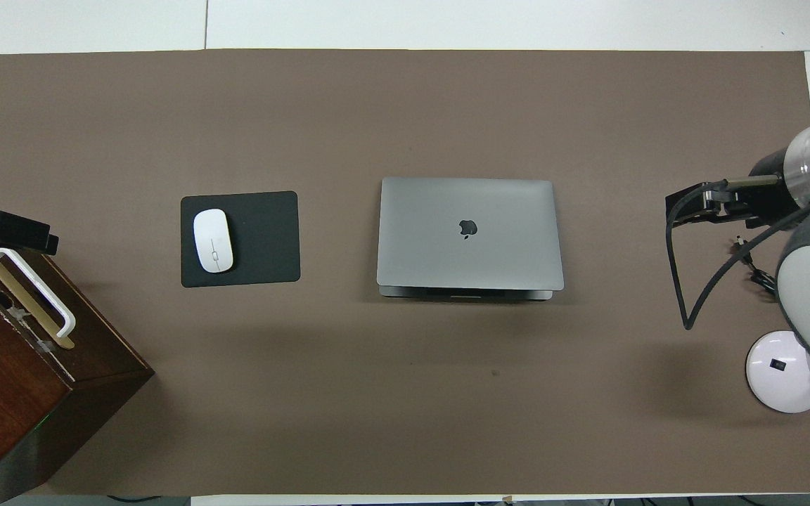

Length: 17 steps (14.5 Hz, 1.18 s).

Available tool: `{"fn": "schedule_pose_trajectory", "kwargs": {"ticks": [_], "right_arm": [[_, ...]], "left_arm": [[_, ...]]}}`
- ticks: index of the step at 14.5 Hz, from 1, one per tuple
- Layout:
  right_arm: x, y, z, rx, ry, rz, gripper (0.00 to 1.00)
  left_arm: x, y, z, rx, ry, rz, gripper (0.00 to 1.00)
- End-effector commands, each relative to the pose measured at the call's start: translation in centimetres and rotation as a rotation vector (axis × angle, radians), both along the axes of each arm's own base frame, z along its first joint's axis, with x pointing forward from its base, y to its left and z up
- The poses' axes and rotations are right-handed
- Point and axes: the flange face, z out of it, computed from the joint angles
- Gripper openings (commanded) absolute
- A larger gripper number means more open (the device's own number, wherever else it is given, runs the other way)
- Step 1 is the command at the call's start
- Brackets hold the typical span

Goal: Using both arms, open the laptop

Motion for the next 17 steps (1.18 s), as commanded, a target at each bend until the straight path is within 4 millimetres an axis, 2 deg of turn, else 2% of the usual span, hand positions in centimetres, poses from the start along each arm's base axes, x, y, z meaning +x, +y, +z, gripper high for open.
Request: {"fn": "schedule_pose_trajectory", "kwargs": {"ticks": [1, 11, 17], "right_arm": [[0.3, -0.1, 0.3, -0.003, 0.015, 0.021, 1.00], [0.2, -0.1, 0.2, 0.015, 0.012, 0.012, 1.00], [0.3, -0.6, 0.0, 0.064, 0.022, -0.002, 1.00]], "left_arm": [[0.4, 0.2, 0.5, 0.005, -0.007, 0.015, 1.00], [0.8, -0.9, 0.5, -0.012, -0.037, 0.001, 1.00], [0.7, -0.8, 0.4, -0.013, -0.029, 0.005, 1.00]]}}
